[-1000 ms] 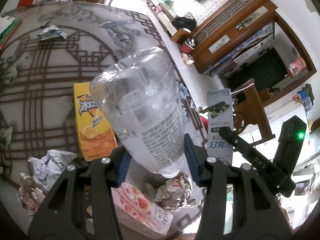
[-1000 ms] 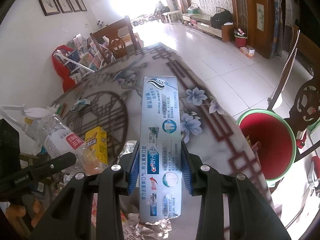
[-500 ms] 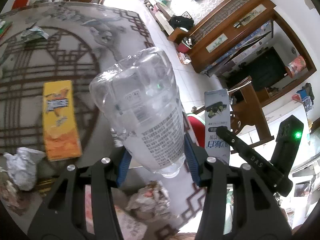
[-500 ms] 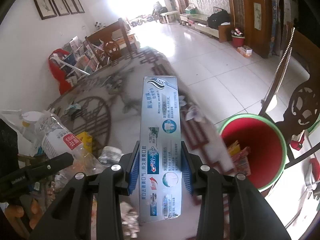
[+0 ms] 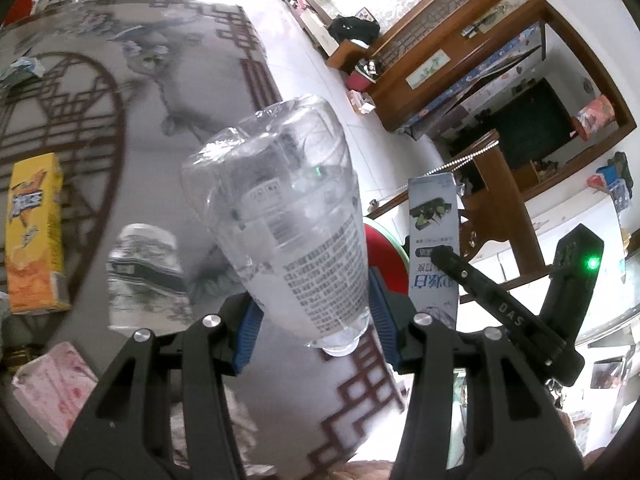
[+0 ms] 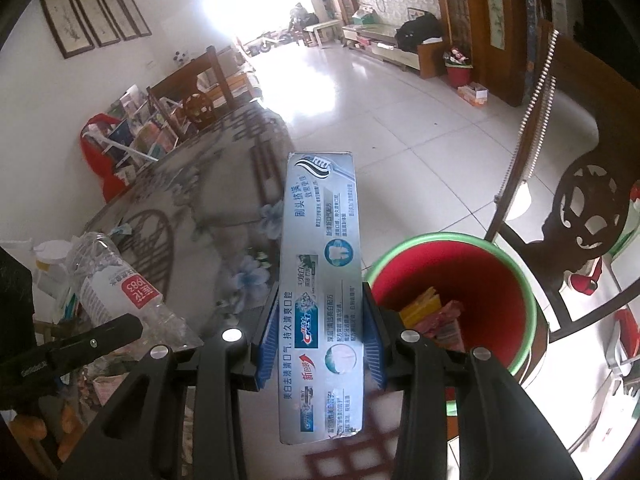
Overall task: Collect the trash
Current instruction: 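Open both tools over the red bucket to drop bottle and toothpaste box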
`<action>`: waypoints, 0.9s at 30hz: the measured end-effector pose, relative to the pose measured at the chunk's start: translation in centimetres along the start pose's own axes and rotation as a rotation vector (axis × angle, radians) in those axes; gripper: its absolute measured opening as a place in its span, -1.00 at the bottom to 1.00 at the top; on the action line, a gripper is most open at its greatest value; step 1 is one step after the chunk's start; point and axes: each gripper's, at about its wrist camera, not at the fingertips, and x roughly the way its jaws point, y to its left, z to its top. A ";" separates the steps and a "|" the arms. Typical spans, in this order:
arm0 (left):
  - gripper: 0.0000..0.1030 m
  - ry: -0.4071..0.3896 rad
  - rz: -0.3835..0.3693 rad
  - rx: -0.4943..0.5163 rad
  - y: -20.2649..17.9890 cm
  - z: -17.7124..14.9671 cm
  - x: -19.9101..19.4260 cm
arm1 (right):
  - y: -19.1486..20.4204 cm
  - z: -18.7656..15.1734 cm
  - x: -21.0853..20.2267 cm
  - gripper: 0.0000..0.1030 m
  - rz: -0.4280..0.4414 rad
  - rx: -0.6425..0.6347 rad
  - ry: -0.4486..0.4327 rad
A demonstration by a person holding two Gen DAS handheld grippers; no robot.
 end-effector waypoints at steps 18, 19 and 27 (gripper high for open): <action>-0.06 0.151 -0.072 0.219 -11.2 0.9 9.7 | -10.7 -0.4 -2.4 -0.29 -0.070 0.190 -0.028; 0.15 0.163 -0.061 0.229 -11.5 0.9 10.2 | -10.9 -0.3 -2.3 -0.16 -0.066 0.202 -0.029; 0.35 0.133 -0.032 0.214 -10.2 1.4 9.1 | -12.1 -0.3 -3.2 0.04 -0.065 0.254 -0.060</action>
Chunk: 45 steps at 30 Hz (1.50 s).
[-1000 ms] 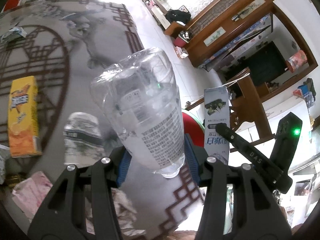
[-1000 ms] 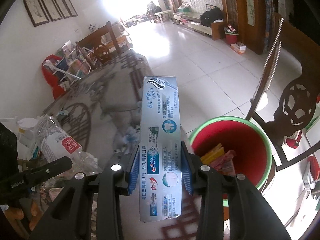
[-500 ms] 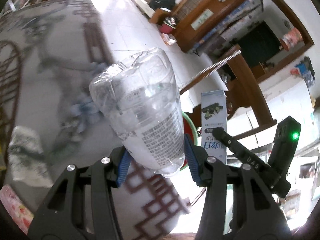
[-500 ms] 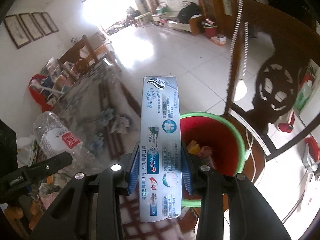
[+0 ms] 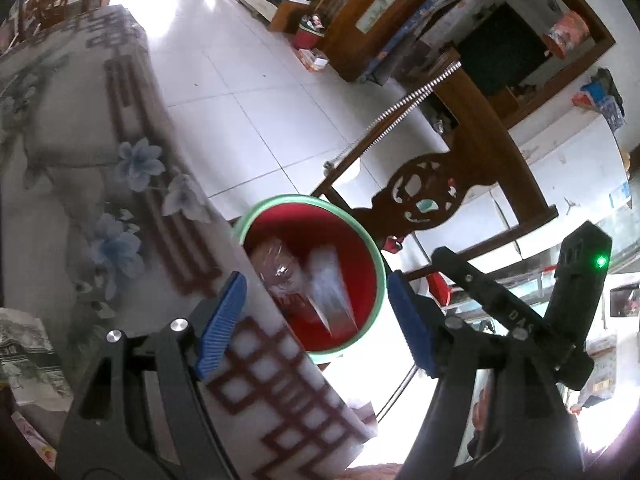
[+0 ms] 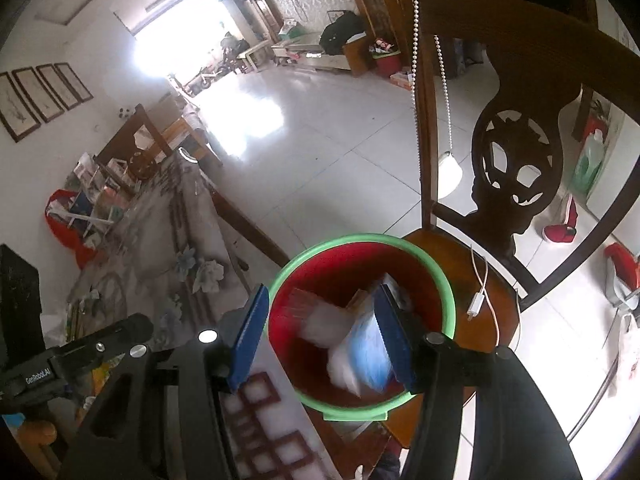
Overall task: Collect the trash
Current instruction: 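Open both tools over the red bucket to drop bottle and toothpaste box, then move both tools back over the crumpled paper on the table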
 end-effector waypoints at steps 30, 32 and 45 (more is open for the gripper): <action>0.41 -0.181 0.216 -0.256 19.1 -8.6 -17.4 | 19.3 -6.2 4.0 0.16 0.118 -0.241 0.113; 0.41 -0.179 0.256 -0.282 21.0 -10.2 -18.9 | 21.1 -7.3 4.5 0.17 0.137 -0.261 0.132; 0.50 -0.097 0.358 -0.390 29.9 -21.0 -25.0 | 33.3 -14.1 6.6 0.28 0.233 -0.430 0.223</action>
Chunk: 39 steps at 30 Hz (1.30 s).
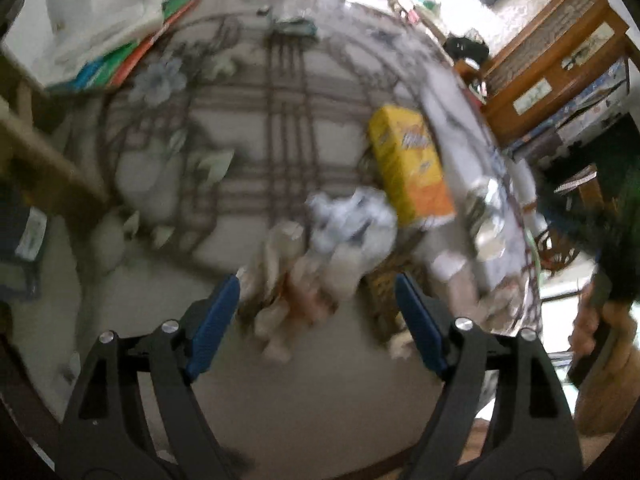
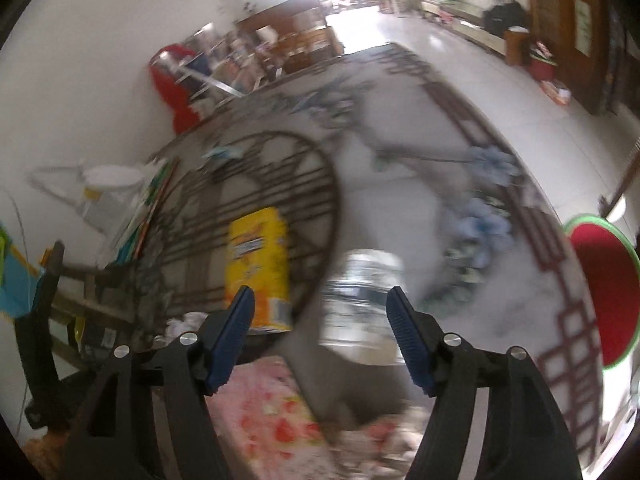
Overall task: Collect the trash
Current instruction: 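Move both tools back over the crumpled paper on the table, then grasp the crumpled tissue with the left tool while the right tool grasps crumpled white paper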
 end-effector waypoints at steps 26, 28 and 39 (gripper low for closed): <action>-0.17 0.033 -0.038 -0.122 6.5 -1.0 1.8 | 15.6 -3.5 11.0 0.37 0.093 -0.336 0.270; -0.16 0.029 -0.033 -0.125 6.5 -1.1 1.7 | 16.3 -3.9 12.0 0.34 0.069 -0.382 0.277; 0.06 0.021 -0.026 -0.146 6.8 -1.0 1.5 | 16.6 -3.9 13.1 0.04 -0.003 -0.478 0.273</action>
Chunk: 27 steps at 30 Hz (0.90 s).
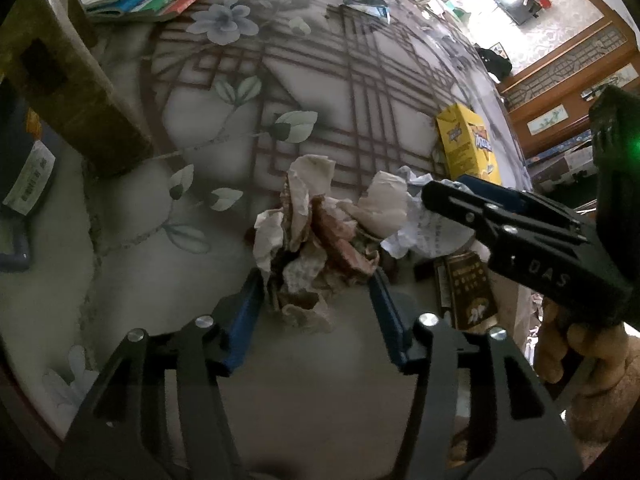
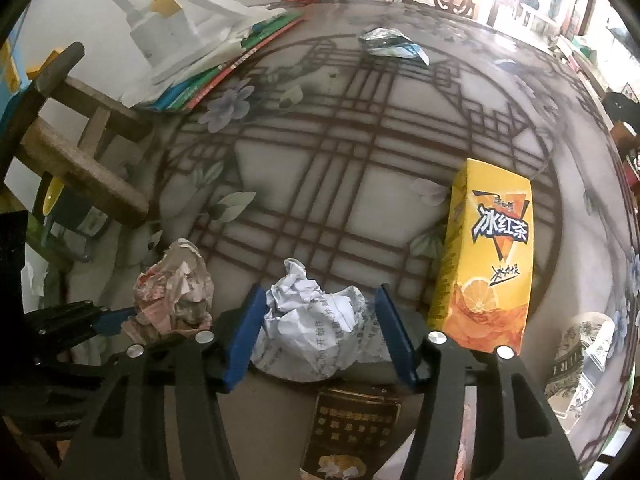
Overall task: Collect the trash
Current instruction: 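Grasp the crumpled tissue with the left tool while the right tool grasps crumpled white paper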
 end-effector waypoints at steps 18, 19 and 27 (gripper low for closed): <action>0.36 -0.049 -0.070 -0.016 -0.7 1.1 -0.4 | -2.9 -1.4 -6.2 -0.13 0.049 0.159 -0.153; 0.39 -0.049 -0.069 -0.015 -0.8 1.2 -0.4 | -3.0 -1.6 -6.2 -0.13 0.048 0.162 -0.154; 0.52 -0.051 -0.054 0.030 -1.6 1.4 0.2 | -3.7 -2.3 -6.6 -0.13 0.048 0.189 -0.154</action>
